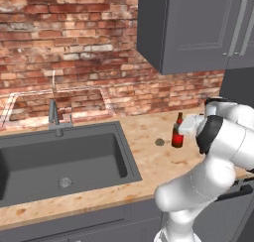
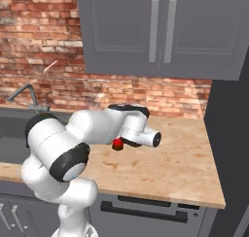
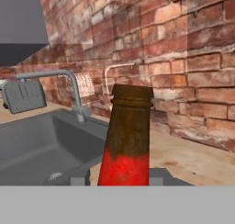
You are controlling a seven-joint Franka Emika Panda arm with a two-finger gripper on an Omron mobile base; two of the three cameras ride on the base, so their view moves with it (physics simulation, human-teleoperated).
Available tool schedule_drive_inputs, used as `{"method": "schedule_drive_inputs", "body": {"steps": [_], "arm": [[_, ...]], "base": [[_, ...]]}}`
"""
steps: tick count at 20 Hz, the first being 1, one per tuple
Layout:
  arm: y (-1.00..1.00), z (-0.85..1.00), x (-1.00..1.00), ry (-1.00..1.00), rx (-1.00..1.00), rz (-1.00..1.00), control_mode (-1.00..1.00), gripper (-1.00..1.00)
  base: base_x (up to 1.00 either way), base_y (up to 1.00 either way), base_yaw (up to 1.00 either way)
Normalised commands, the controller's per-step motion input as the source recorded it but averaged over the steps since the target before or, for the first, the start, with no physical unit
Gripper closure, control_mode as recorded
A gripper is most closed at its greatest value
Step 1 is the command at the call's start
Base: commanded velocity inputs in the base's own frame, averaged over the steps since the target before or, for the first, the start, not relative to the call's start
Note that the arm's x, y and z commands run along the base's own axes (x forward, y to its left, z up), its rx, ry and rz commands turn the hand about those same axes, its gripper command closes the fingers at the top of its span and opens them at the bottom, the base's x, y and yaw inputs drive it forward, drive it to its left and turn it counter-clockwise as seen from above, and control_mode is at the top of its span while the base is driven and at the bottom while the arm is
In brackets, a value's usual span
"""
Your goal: Place the beer on the top shelf of the fridge to keep it out of children's reach, and place the pear and garlic on lower shelves for easy access.
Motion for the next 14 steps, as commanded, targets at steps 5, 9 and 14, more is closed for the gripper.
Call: {"method": "schedule_drive_inputs", "body": {"steps": [5,9,14], "arm": [[0.15,0.95,-0.79,0.01,-0.2,-0.04,-1.0,1.0],[0.38,0.94,-0.79,0.05,-0.26,-0.15,-1.0,1.0],[0.5,0.52,-0.95,0.0,-0.2,-0.18,-1.0,1.0]], "base": [[0.0,0.0,0.0],[0.0,0.0,0.0],[0.0,0.0,0.0]]}}
